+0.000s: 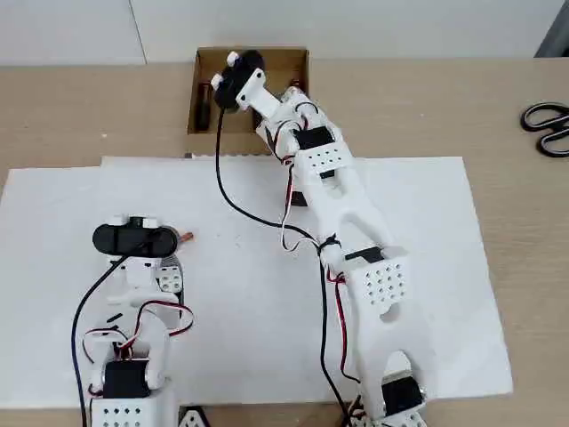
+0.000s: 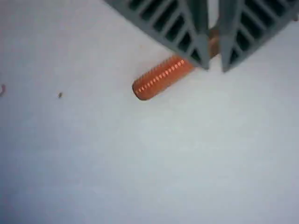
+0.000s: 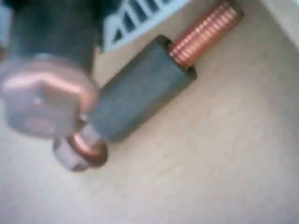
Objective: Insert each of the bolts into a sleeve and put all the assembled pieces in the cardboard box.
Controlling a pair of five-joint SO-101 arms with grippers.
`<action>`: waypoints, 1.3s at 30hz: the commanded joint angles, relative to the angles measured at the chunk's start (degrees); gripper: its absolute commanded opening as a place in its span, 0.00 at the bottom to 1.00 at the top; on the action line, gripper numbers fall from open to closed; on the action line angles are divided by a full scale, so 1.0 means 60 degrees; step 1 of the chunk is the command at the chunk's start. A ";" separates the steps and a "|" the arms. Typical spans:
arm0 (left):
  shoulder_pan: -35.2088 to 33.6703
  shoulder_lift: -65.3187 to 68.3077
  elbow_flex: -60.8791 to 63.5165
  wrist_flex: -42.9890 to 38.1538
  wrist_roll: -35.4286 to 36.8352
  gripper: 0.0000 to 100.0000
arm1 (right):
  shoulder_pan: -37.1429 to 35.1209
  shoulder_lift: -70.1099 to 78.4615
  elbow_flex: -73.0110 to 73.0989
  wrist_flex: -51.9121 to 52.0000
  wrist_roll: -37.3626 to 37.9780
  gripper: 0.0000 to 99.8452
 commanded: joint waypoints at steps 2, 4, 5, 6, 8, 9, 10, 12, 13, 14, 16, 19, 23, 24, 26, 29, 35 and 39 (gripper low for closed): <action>0.0059 -0.0117 -0.0066 0.0015 -0.0029 0.01 | -0.0051 -0.0271 -0.0586 0.0212 0.0059 0.22; 0.0059 -0.0117 -0.0066 0.0015 -0.0029 0.01 | -0.0007 -0.0286 -0.0615 0.0198 0.0059 0.22; 0.0059 -0.0117 -0.0066 0.0015 -0.0029 0.01 | 0.0022 -0.0300 -0.0615 0.0198 0.0044 0.22; 0.0059 -0.0117 -0.0066 0.0015 -0.0029 0.01 | 0.0066 -0.0344 -0.0615 0.0227 0.0029 0.22; 0.0059 -0.0117 -0.0066 0.0015 -0.0029 0.01 | 0.0095 -0.0623 -0.0615 0.0227 -0.0381 0.22; 0.0059 -0.0117 -0.0066 0.0015 -0.0029 0.01 | 0.0110 -0.0813 -0.0615 0.0242 -0.0674 0.22; 0.0059 -0.0117 -0.0066 0.0015 -0.0029 0.01 | 0.0110 -0.1018 -0.0615 0.0330 -0.0938 0.22; 0.0059 -0.0117 -0.0066 0.0015 -0.0029 0.01 | 0.0095 -0.1385 -0.0615 0.0872 -0.1421 0.21; 0.0059 -0.0117 -0.0066 0.0015 -0.0029 0.01 | 0.0081 -0.1560 -0.0615 0.1223 -0.1714 0.19; 0.0059 -0.0117 -0.0066 0.0015 -0.0029 0.01 | 0.0081 -0.1736 -0.0615 0.1546 -0.2037 0.16; 0.0059 -0.0117 -0.0066 0.0015 -0.0029 0.01 | 0.0081 -0.2073 -0.0615 0.2073 -0.2535 0.08; 0.0059 -0.0117 -0.0066 0.0015 -0.0029 0.01 | 0.0081 -0.2425 -0.0615 0.2689 -0.2945 0.01; 0.0059 -0.0117 -0.0066 0.0015 -0.0029 0.01 | 0.0095 -0.2806 -0.0615 0.3905 -0.3692 0.00; 0.0059 -0.0117 -0.0066 0.0015 -0.0029 0.01 | 0.0081 -0.2908 -0.0615 0.4256 -0.3824 0.00; 0.0059 -0.0117 -0.0066 0.0015 -0.0029 0.01 | 0.0081 -0.3055 -0.0615 0.4901 -0.3971 0.00; 0.0059 -0.0117 -0.0066 0.0015 -0.0029 0.01 | 0.0081 -0.3201 -0.0615 0.5883 -0.3956 0.01; 0.0059 -0.0117 -0.0066 0.0015 -0.0029 0.01 | 0.0081 -0.3421 -0.0615 0.8081 -0.3722 0.01; 0.0059 -0.0117 -0.0066 0.0015 -0.0029 0.01 | 0.0081 -0.3480 -0.0615 0.9473 -0.2095 0.01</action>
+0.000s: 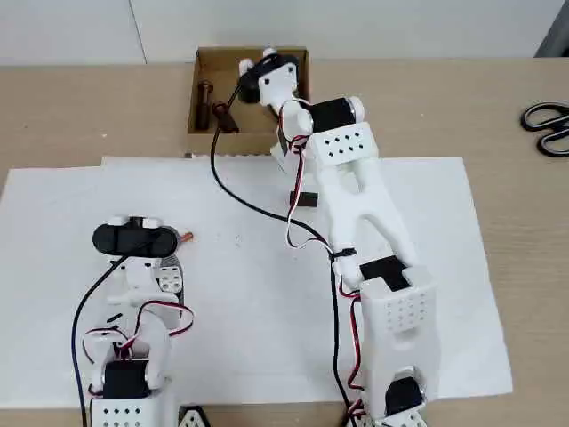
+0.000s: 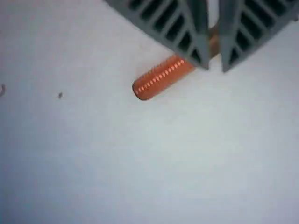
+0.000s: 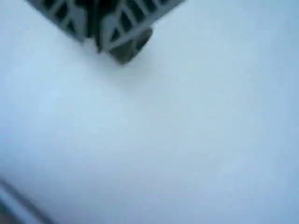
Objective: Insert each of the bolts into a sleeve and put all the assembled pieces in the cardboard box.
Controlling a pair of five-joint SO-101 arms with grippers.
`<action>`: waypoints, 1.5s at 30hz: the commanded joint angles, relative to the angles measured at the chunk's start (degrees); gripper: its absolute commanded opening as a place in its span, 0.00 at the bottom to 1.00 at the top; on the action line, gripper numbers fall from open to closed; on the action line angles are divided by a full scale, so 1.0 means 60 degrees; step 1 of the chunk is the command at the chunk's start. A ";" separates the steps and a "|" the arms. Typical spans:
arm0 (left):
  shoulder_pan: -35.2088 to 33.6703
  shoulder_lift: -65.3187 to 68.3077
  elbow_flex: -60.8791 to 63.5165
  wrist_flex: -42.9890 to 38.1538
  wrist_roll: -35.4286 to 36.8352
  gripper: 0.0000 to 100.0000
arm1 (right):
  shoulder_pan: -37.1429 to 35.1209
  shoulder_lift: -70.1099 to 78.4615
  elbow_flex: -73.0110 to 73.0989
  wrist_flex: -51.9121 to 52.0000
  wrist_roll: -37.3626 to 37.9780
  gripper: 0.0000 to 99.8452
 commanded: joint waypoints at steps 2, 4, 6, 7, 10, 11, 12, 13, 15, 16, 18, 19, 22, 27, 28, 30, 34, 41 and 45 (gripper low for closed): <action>0.0059 -0.0117 -0.0066 0.0015 -0.0029 0.01 | 0.0081 -0.0667 -0.0469 0.1194 0.1656 0.01; 0.0059 -0.0117 -0.0066 0.0015 -0.0029 0.01 | 0.0110 -0.0667 -0.0469 0.1487 0.2344 0.02; 0.0044 -0.0117 -0.0066 0.0015 -0.0029 0.01 | 0.0139 -0.0652 -0.0469 0.1634 0.3179 0.05; 0.0029 -0.0117 -0.0066 0.0015 -0.0015 0.01 | 0.0139 -0.0637 -0.0469 0.1648 0.3575 0.06; 0.0015 -0.0117 -0.0066 0.0015 0.0000 0.01 | 0.0212 -0.0593 -0.0469 0.1604 0.4601 0.07; 0.0015 -0.0117 -0.0066 0.0015 0.0000 0.01 | 0.0227 -0.0564 -0.0454 0.1604 0.4864 0.07; 0.0000 -0.0117 -0.0066 0.0015 0.0015 0.01 | 0.0242 -0.0535 -0.0440 0.1590 0.5114 0.07; 0.0000 -0.0117 -0.0066 0.0015 0.0015 0.01 | 0.0286 -0.0462 -0.0440 0.1604 0.5363 0.07; 0.0000 -0.0117 -0.0066 0.0015 0.0015 0.01 | 0.0418 -0.0300 -0.0440 0.1604 0.5861 0.07; 0.0000 -0.0117 -0.0066 0.0015 0.0015 0.01 | 0.0432 -0.0212 -0.0440 0.1590 0.6066 0.07; 0.0000 -0.0117 -0.0066 0.0029 0.0015 0.01 | 0.0476 0.0037 -0.0440 0.1590 0.6286 0.07; 0.0000 -0.0117 -0.0066 0.0029 0.0015 0.01 | 0.0491 0.0154 -0.0440 0.1604 0.6344 0.07; 0.0000 -0.0117 -0.0066 0.0029 0.0015 0.01 | 0.0505 0.0462 -0.0440 0.1604 0.6491 0.07; -0.0015 -0.0161 -0.0066 0.0176 0.0015 0.01 | 0.0462 0.0667 -0.0440 0.1590 0.6652 0.10; -0.0015 -0.0161 -0.0066 0.0176 0.0015 0.01 | 0.0432 0.0667 -0.0440 0.1590 0.6667 0.12; -0.0015 -0.0161 -0.0066 0.0176 0.0015 0.01 | 0.0315 0.0667 -0.0440 0.1604 0.6901 0.16; -0.0015 -0.0161 -0.0066 0.0176 0.0000 0.01 | 0.0139 0.0696 -0.0425 0.1575 0.7106 0.17; -0.0015 -0.0161 -0.0066 0.0176 0.0000 0.01 | -0.0154 0.0916 -0.0425 0.1575 0.7106 0.17; -0.0015 -0.0161 -0.0066 0.0190 0.0000 0.01 | -0.0198 0.1429 -0.0440 0.1443 0.7106 0.17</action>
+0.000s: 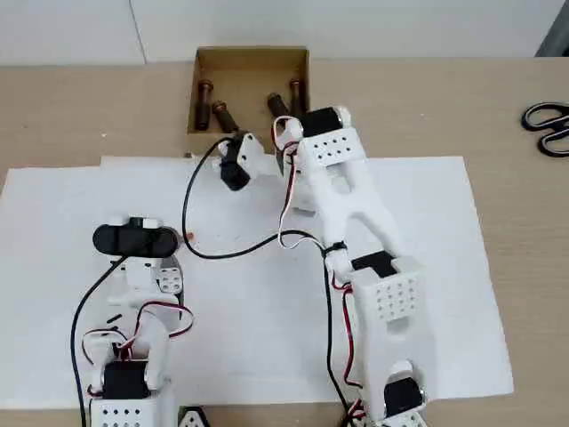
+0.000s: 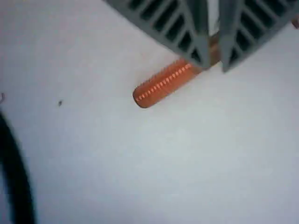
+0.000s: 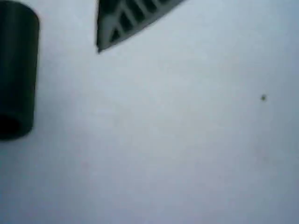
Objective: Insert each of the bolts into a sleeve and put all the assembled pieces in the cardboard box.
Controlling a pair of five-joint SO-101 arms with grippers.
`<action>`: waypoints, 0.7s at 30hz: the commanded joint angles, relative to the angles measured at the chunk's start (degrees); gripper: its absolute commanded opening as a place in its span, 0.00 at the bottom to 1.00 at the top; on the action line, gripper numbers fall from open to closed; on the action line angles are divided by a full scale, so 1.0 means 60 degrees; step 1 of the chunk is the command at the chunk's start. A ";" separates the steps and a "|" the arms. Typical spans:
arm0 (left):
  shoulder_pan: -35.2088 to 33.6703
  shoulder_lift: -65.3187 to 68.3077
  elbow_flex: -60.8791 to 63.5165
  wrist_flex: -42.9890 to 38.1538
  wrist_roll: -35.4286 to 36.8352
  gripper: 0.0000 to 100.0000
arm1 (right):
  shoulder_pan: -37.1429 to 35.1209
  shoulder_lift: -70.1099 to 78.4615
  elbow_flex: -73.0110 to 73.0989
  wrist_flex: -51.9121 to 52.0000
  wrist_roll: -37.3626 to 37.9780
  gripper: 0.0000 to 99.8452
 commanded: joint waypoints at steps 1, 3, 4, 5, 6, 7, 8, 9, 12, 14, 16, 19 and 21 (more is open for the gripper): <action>-0.0015 -0.0132 -0.0066 0.0015 0.0000 0.01 | -0.0081 0.0183 -0.0410 -0.0168 0.0103 0.17; -0.0015 -0.0132 -0.0066 0.0015 0.0000 0.01 | -0.0081 0.0374 -0.0410 -0.0374 0.0088 0.17; -0.0015 -0.0132 -0.0066 0.0015 0.0000 0.01 | -0.0081 0.0462 -0.0410 -0.0462 0.0088 0.17; -0.0015 -0.0132 -0.0066 0.0015 0.0000 0.01 | -0.0081 0.0549 -0.0425 -0.0549 0.0103 0.17; -0.0015 -0.0132 -0.0066 0.0015 0.0000 0.01 | -0.0066 0.0667 -0.0425 -0.0637 0.0103 0.17; -0.0015 -0.0132 -0.0066 0.0015 0.0000 0.01 | -0.0066 0.0769 -0.0425 -0.0740 0.0117 0.17; -0.0015 -0.0132 -0.0066 0.0029 0.0000 0.01 | -0.0066 0.0872 -0.0425 -0.0828 0.0117 0.17; -0.0015 -0.0132 -0.0066 0.0029 0.0000 0.01 | -0.0066 0.0974 -0.0425 -0.0901 0.0132 0.17; -0.0015 -0.0132 -0.0066 0.0029 0.0000 0.01 | -0.0066 0.1282 -0.0425 -0.1150 0.0308 0.17; -0.0015 -0.0132 -0.0066 0.0029 0.0000 0.01 | -0.0051 0.1429 -0.0425 -0.1297 0.0308 0.17; -0.0015 -0.0132 -0.0066 0.0029 0.0000 0.01 | -0.0051 0.1516 -0.0425 -0.1311 0.0308 0.16; -0.0015 -0.0132 -0.0066 0.0029 0.0000 0.01 | -0.0051 0.1531 -0.0425 -0.1326 0.0249 0.09; -0.0015 -0.0132 -0.0066 0.0029 0.0000 0.01 | -0.0051 0.1516 -0.0425 -0.1326 0.0249 0.03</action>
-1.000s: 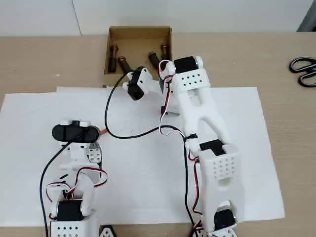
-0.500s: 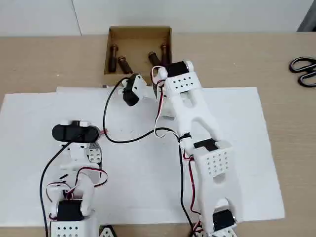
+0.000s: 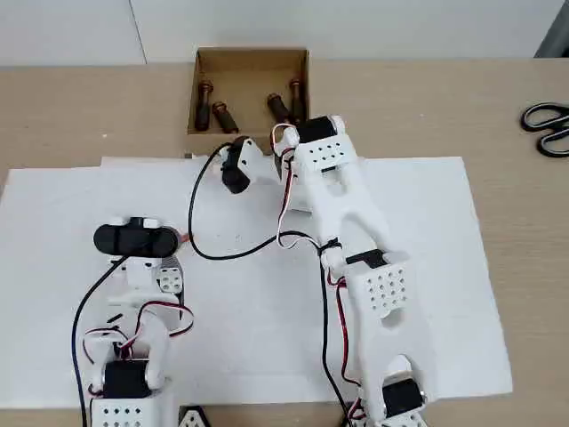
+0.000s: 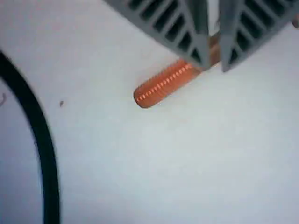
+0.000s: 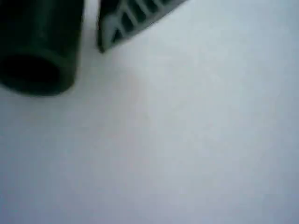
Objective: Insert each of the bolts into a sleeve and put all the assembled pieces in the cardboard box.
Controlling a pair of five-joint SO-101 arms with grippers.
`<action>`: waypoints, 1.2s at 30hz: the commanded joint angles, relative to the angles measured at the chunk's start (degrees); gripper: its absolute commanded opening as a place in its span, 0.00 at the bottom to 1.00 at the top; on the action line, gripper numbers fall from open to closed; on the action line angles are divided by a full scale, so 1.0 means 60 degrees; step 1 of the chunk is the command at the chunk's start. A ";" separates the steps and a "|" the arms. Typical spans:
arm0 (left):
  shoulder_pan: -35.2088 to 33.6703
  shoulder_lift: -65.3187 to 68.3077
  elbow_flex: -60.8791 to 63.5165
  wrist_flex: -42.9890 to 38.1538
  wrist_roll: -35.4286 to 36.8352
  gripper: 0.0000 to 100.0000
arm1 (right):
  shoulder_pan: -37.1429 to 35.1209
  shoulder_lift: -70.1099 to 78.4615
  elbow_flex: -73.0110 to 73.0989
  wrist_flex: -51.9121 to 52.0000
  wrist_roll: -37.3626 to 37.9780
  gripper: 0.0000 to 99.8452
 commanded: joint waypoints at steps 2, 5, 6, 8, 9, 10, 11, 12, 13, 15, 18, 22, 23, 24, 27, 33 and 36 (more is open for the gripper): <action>-0.0015 -0.0132 -0.0066 0.0029 0.0000 0.01 | -0.0066 0.0095 0.0044 -0.0212 -0.0029 0.01; -0.0015 -0.0132 -0.0066 0.0029 0.0000 0.01 | -0.0066 0.0081 -0.0176 -0.0125 -0.0366 0.01; -0.0015 -0.0132 -0.0066 0.0029 0.0000 0.01 | -0.0037 0.0081 -0.0322 -0.0081 -0.0527 0.01; -0.0015 -0.0132 -0.0066 0.0029 0.0000 0.01 | 0.0095 0.0081 -0.0923 0.0125 -0.0996 0.01; -0.0015 -0.0132 -0.0066 0.0029 0.0000 0.01 | 0.0139 0.0081 -0.1421 0.0359 -0.1304 0.01; -0.0015 -0.0132 -0.0066 0.0029 0.0000 0.01 | 0.0154 0.0081 -0.1949 0.0608 -0.1641 0.01; -0.0015 -0.0132 -0.0066 0.0029 0.0000 0.01 | 0.0227 0.0081 -0.2491 0.0886 -0.1993 0.01; -0.0015 -0.0132 -0.0066 0.0029 0.0000 0.01 | 0.0256 0.0081 -0.3077 0.1165 -0.2374 0.00; -0.0015 -0.0132 -0.0081 0.0029 0.0000 0.01 | 0.0286 0.0081 -0.3590 0.1311 -0.2784 0.00; -0.0015 -0.0132 -0.0081 0.0029 0.0000 0.01 | 0.0505 0.0081 -0.4322 0.1429 -0.3795 0.00; -0.0015 -0.0132 -0.0081 0.0029 -0.0015 0.01 | 0.0930 -0.0022 -0.4718 0.1473 -0.5099 0.00; -0.0015 -0.0132 -0.0081 0.0029 -0.0015 0.01 | 0.1678 -0.1121 -0.4381 0.1487 -0.6842 0.00; -0.0015 -0.0132 -0.0081 0.0029 -0.0015 0.01 | 0.1795 -0.1458 -0.4147 0.1487 -0.7077 0.00; -0.0015 -0.0132 -0.0081 0.0029 -0.0029 0.01 | 0.1883 -0.1810 -0.3839 0.1487 -0.7253 0.00; 0.0000 -0.0132 -0.0081 0.0029 -0.0029 0.01 | 0.1956 -0.3040 -0.2930 0.1531 -0.7604 0.00; 0.0044 -0.0132 -0.0095 0.0029 -0.0029 0.01 | 0.1912 -0.6879 0.0278 0.1531 -0.8586 0.00; 0.0015 -0.0103 -0.0154 0.0205 -0.0029 0.01 | 0.1941 -0.8740 0.2491 0.1502 -0.8938 0.00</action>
